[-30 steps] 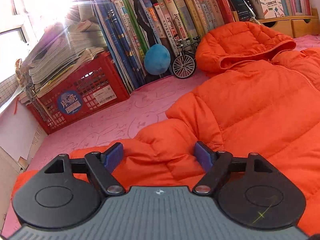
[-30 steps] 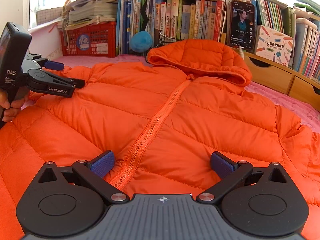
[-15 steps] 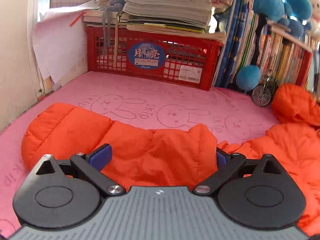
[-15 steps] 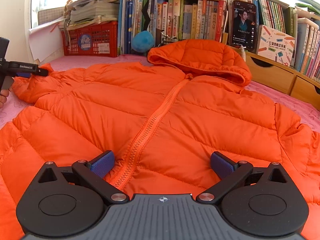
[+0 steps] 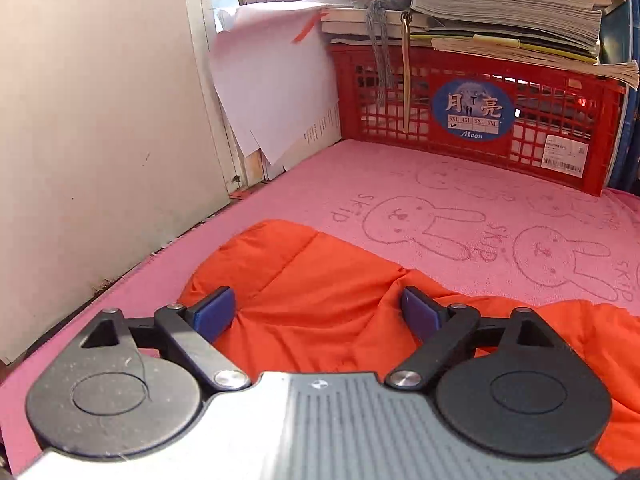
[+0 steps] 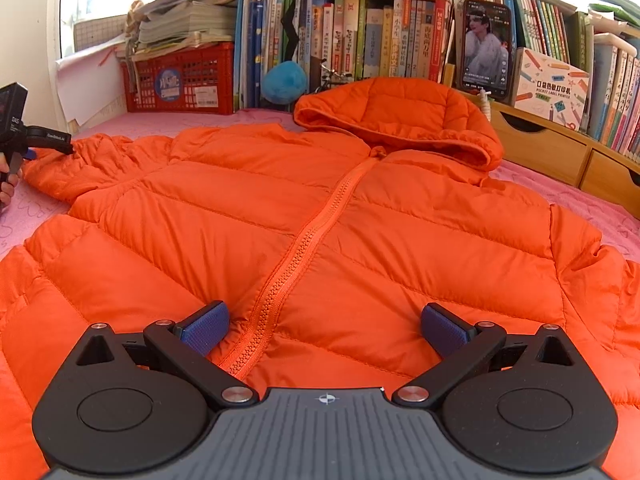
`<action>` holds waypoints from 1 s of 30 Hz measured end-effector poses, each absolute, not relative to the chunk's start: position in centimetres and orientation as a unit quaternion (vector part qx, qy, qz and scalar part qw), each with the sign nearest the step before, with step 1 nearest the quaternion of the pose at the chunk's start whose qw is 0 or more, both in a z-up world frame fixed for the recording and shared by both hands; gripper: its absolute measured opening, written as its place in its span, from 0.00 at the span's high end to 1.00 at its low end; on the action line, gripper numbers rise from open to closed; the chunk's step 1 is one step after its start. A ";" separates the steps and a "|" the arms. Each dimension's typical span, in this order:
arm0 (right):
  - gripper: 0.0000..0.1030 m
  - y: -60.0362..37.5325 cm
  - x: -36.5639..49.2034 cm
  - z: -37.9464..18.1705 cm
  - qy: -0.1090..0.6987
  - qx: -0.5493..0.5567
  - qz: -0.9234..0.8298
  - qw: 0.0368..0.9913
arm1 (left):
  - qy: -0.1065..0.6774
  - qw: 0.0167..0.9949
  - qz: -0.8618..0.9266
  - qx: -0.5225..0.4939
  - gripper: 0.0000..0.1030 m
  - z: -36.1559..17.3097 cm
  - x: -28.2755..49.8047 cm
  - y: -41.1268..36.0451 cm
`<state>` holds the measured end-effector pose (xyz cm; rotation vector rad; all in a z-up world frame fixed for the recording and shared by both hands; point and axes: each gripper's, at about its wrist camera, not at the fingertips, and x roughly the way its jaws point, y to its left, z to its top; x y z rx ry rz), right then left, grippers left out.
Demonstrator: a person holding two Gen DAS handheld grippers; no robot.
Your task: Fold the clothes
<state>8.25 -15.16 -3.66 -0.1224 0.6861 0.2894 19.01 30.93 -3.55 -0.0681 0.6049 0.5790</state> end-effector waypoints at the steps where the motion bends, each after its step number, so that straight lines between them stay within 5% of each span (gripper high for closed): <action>1: 0.00 -15.2 8.2 -3.7 0.335 -0.060 0.141 0.930 | 0.286 0.915 0.285 -0.023 0.17 -3.2 18.7 30.2; 8: 0.00 -15.1 8.3 -3.6 0.336 -0.057 0.141 0.930 | 0.208 0.969 0.124 0.052 0.17 0.3 13.8 20.0; 16: 0.00 -15.2 8.0 -3.5 0.331 -0.058 0.130 0.933 | 0.237 0.960 -0.058 0.138 0.13 -2.7 12.1 7.0; 20: 0.00 -16.6 7.7 -3.2 0.320 -0.045 0.090 0.942 | 0.253 0.943 -0.011 0.218 0.10 -5.8 13.3 5.3; 30: 0.00 -26.5 8.8 -4.8 0.338 -0.055 -0.149 0.927 | 0.273 0.944 0.078 0.170 0.06 -5.0 13.2 9.4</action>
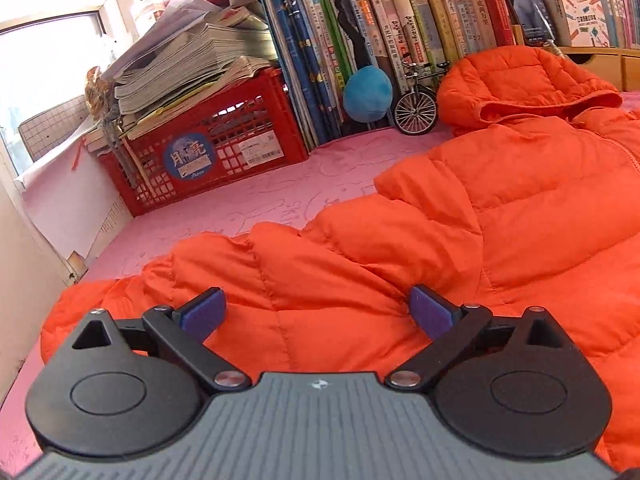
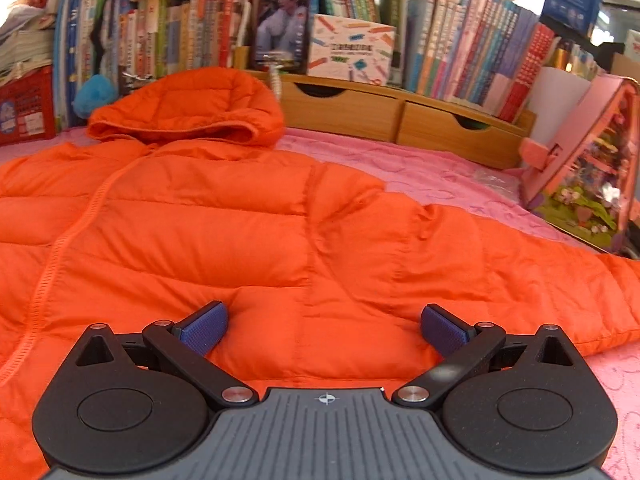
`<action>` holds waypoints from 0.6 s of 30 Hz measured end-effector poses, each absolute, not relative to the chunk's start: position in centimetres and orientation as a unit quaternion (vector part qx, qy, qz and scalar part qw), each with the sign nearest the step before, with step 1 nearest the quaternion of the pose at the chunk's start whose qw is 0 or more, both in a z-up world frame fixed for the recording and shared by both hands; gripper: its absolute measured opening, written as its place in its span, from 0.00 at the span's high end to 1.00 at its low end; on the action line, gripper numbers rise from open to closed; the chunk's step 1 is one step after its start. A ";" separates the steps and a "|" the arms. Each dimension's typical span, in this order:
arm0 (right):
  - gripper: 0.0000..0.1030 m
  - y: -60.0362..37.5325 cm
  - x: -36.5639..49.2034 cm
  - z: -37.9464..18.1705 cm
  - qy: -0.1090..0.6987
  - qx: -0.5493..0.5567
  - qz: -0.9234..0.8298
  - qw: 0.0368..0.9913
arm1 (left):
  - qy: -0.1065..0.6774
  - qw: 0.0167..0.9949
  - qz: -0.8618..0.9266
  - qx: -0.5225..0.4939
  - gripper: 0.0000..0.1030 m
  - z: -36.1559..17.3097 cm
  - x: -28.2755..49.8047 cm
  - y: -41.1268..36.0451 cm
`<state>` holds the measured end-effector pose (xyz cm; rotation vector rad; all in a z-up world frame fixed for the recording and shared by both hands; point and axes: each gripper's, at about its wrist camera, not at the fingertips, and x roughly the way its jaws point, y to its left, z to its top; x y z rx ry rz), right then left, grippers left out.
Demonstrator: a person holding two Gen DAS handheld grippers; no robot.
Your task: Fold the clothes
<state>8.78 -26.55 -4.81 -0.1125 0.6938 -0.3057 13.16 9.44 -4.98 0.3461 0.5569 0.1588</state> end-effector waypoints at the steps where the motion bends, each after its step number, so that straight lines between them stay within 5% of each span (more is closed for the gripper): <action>1: 0.01 -27.1 8.5 -4.9 0.331 -0.086 -0.200 0.918 | 0.271 0.944 0.085 0.170 0.09 -4.8 12.7 9.5; 4: 0.01 -25.9 5.6 -4.6 0.288 -0.196 -0.274 0.897 | 0.251 0.953 0.072 0.153 0.12 -3.3 9.4 9.1; 12: 0.00 -15.7 -5.9 -2.1 0.174 -0.211 -0.038 0.961 | 0.186 0.975 0.031 0.121 0.07 -2.0 -0.6 3.1; 18: 0.00 -11.4 -6.9 -3.7 0.191 -0.194 0.014 0.962 | 0.179 0.962 0.045 0.200 0.06 -5.6 -1.6 -0.7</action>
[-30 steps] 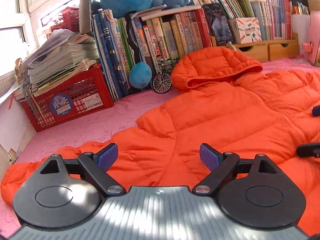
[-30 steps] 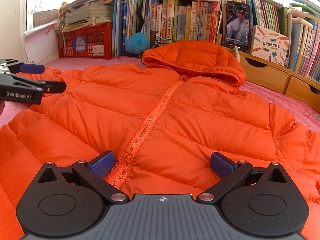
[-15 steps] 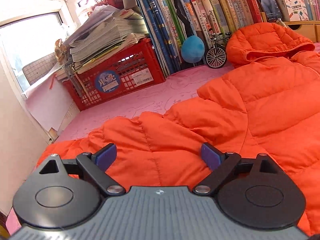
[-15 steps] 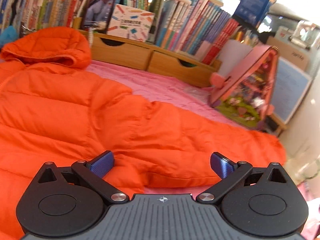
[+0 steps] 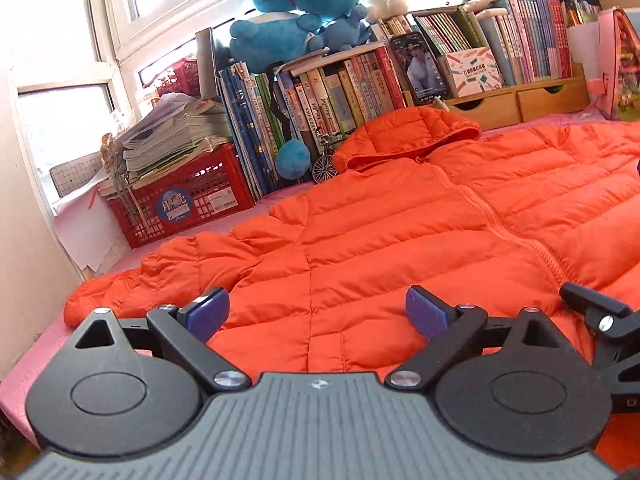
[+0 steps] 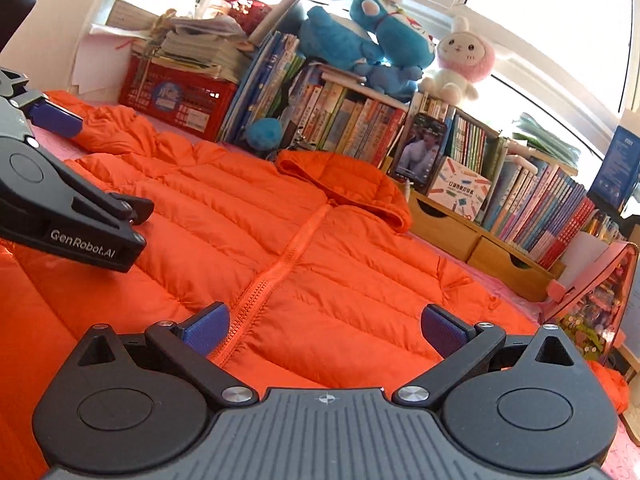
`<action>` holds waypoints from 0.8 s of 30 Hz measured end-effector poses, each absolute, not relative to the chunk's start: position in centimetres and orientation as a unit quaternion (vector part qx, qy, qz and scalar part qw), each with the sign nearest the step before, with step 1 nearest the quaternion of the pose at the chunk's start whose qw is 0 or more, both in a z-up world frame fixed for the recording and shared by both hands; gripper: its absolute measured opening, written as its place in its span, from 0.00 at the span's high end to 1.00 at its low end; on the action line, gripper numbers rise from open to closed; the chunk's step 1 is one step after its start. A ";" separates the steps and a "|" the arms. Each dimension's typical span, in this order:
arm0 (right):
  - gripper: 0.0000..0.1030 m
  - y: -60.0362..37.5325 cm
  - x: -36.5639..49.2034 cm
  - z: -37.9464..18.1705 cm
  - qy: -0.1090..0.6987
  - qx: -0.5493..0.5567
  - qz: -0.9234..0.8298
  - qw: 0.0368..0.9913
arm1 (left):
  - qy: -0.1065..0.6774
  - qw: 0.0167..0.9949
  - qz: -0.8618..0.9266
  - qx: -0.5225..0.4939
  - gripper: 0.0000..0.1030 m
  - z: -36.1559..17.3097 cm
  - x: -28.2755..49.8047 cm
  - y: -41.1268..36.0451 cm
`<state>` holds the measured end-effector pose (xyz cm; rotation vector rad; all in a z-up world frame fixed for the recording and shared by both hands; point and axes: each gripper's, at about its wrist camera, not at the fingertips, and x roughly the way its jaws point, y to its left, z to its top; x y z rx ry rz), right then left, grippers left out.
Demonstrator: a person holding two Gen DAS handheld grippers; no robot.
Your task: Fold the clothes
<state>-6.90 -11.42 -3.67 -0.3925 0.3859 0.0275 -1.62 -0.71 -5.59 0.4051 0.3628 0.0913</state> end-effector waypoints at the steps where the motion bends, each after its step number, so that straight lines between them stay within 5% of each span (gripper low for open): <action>1: 0.00 -11.7 -7.0 -3.7 0.189 -0.190 0.005 0.963 | 0.168 0.959 0.057 0.220 0.06 -6.1 -1.7 -0.8; 17: 0.00 -27.3 -8.0 -5.7 0.245 -0.150 -0.268 0.920 | 0.204 0.943 0.166 0.206 0.00 -6.1 -0.2 6.9; 24: 0.05 -29.0 -9.5 -2.7 0.220 0.002 -0.220 0.950 | 0.221 0.969 0.061 0.093 0.11 -2.3 -0.2 6.4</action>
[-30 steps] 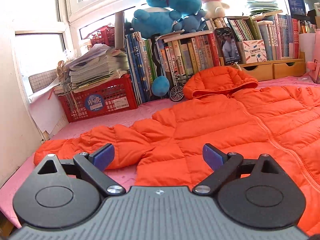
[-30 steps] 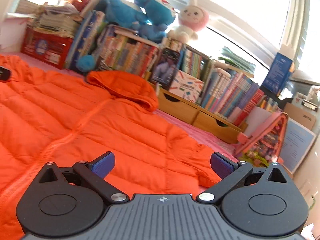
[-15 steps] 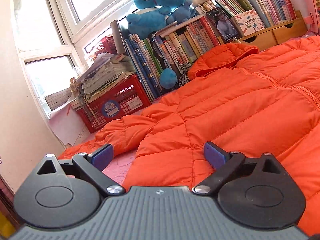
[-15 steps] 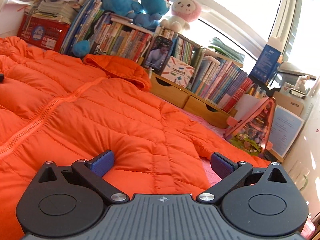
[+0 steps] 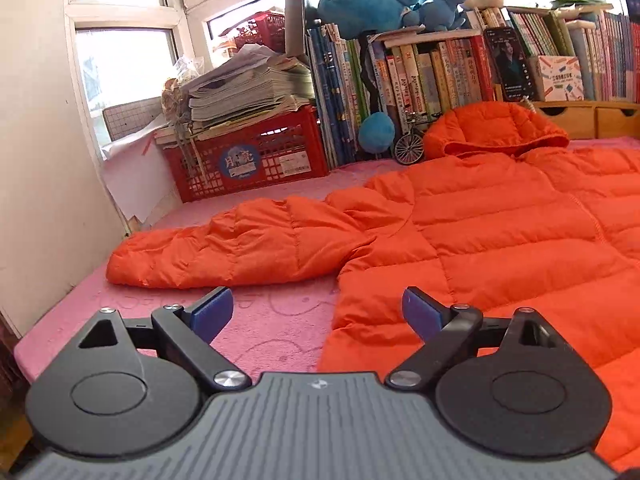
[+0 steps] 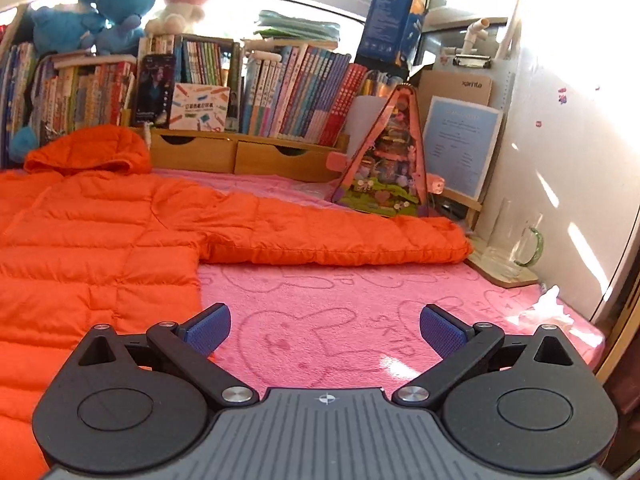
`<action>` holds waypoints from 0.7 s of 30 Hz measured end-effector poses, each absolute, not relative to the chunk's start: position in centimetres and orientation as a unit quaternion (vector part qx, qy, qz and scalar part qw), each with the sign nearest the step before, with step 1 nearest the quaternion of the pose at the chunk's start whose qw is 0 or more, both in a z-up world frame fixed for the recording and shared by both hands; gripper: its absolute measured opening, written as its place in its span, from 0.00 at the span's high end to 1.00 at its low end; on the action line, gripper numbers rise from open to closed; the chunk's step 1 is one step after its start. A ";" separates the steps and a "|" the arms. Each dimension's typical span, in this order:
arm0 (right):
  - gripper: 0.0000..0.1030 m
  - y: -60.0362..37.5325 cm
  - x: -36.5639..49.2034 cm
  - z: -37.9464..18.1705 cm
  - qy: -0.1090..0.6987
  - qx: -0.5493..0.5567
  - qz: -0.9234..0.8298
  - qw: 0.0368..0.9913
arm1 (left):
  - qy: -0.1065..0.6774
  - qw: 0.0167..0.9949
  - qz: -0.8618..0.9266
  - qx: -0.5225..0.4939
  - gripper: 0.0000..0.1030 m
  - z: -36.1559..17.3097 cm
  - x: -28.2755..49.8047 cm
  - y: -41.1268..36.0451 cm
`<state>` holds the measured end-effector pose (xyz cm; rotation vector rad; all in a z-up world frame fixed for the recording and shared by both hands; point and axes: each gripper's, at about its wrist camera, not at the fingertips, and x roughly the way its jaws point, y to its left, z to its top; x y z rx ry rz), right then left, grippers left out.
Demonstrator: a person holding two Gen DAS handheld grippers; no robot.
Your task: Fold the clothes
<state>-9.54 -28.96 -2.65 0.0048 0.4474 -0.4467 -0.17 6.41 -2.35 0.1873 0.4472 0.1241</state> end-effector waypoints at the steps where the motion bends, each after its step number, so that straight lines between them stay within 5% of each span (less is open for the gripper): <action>1: 0.11 -28.5 -9.5 -2.3 0.218 0.014 -0.198 0.956 | 0.221 0.972 0.040 0.074 0.11 -1.8 -0.2 6.1; 5: 0.47 -25.8 -8.2 -1.5 0.218 -0.004 -0.128 0.967 | 0.229 0.968 -0.093 0.042 0.19 0.2 1.0 1.8; 7: 0.53 -25.0 -7.9 -1.9 0.222 -0.008 -0.109 0.969 | 0.231 0.960 -0.144 0.060 0.23 1.1 2.0 -1.3; 15: 0.58 -25.5 -6.9 -4.3 0.237 0.041 -0.096 0.966 | 0.234 0.915 -0.271 0.188 0.26 0.1 5.7 -16.3; 21: 0.49 -25.8 -7.2 -6.0 0.217 0.064 -0.106 0.968 | 0.246 0.897 -0.260 0.259 0.26 -2.9 9.8 -23.5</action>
